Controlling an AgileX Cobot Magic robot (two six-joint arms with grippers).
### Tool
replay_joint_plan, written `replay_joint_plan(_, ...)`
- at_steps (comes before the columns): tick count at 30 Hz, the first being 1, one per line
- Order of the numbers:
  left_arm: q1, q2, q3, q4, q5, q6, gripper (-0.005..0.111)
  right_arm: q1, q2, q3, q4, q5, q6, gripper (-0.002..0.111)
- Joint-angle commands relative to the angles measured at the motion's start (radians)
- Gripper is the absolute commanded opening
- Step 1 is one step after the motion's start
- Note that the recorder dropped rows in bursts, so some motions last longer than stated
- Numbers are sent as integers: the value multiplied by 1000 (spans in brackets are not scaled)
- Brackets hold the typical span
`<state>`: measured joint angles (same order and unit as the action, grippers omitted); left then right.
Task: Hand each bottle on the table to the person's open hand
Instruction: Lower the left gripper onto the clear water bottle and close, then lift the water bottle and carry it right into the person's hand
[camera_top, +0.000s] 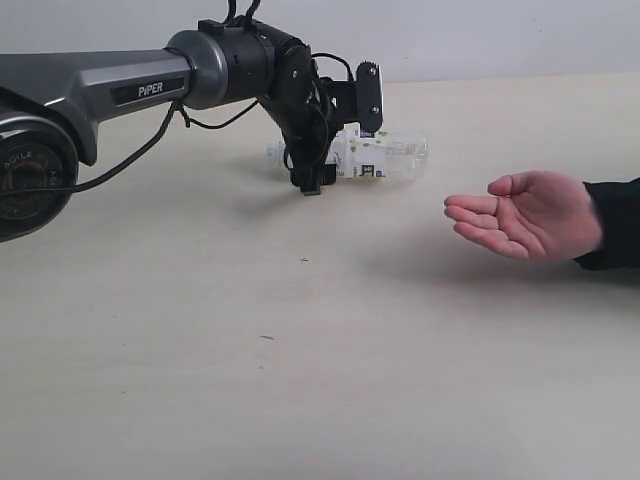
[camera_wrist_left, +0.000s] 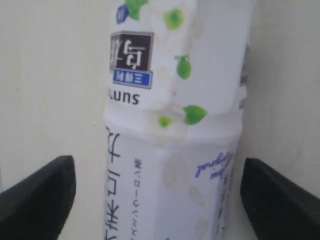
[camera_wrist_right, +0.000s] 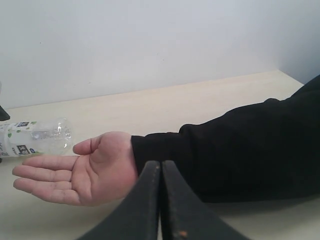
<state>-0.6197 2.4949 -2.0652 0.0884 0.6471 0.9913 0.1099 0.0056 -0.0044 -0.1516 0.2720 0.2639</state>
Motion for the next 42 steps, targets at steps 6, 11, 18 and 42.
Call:
replay_joint_plan(6,1,-3,-5,-10,7,-6,19,-5,-6,4,-6,-9,0,0)
replay_joint_plan(11,1,-3,-5,-10,15,-9,0,-5,-6,4,-6,-9,0,0)
replay_joint_plan(18,1,-21,-5,-10,11,-41,0,-5,-6,4,-6,-9,0,0)
replay_joint_plan(42,-1,-139,-5,-10,286,-285,0,-5,-6,4,-6,-9,0,0)
